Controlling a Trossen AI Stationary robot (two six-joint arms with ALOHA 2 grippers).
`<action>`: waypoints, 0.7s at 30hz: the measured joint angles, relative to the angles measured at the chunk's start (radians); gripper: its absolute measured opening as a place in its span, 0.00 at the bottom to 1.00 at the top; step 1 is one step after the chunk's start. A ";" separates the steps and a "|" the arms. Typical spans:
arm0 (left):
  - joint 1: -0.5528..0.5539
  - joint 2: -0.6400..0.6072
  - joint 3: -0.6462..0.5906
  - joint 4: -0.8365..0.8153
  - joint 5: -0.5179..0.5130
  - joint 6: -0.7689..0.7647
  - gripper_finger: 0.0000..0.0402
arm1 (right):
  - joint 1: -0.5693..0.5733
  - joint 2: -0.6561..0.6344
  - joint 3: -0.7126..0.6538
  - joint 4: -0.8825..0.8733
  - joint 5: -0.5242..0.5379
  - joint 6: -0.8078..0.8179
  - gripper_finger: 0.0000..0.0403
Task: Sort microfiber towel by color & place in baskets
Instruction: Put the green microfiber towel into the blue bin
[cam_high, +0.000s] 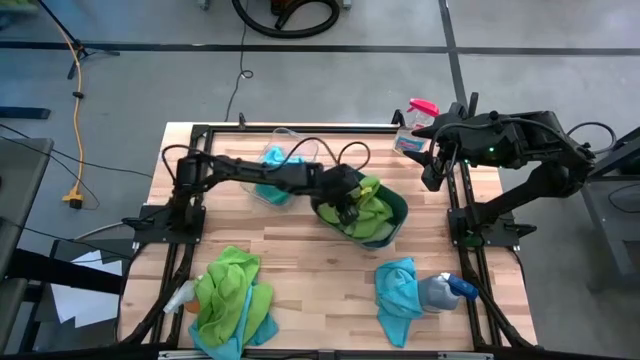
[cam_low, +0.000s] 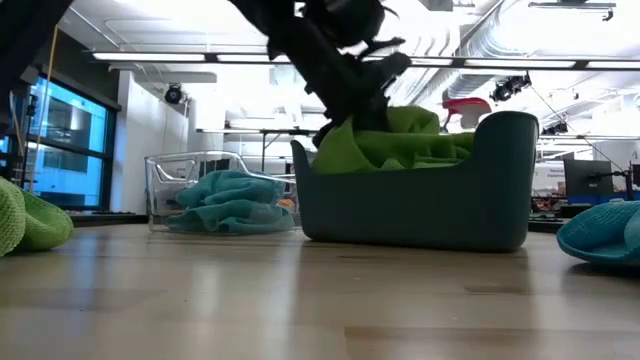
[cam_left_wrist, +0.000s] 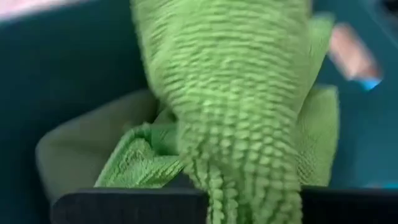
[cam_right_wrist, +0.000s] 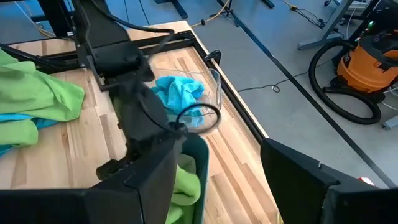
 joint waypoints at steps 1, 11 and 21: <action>0.004 0.018 0.032 -0.050 0.015 0.007 0.00 | 0.000 0.000 0.000 0.000 0.006 0.000 0.57; 0.002 0.182 0.142 -0.165 0.033 -0.006 0.00 | 0.000 0.000 0.000 0.018 0.015 0.000 0.57; 0.002 0.195 0.141 -0.158 0.030 0.037 0.21 | 0.000 0.000 0.000 0.023 0.015 0.000 0.57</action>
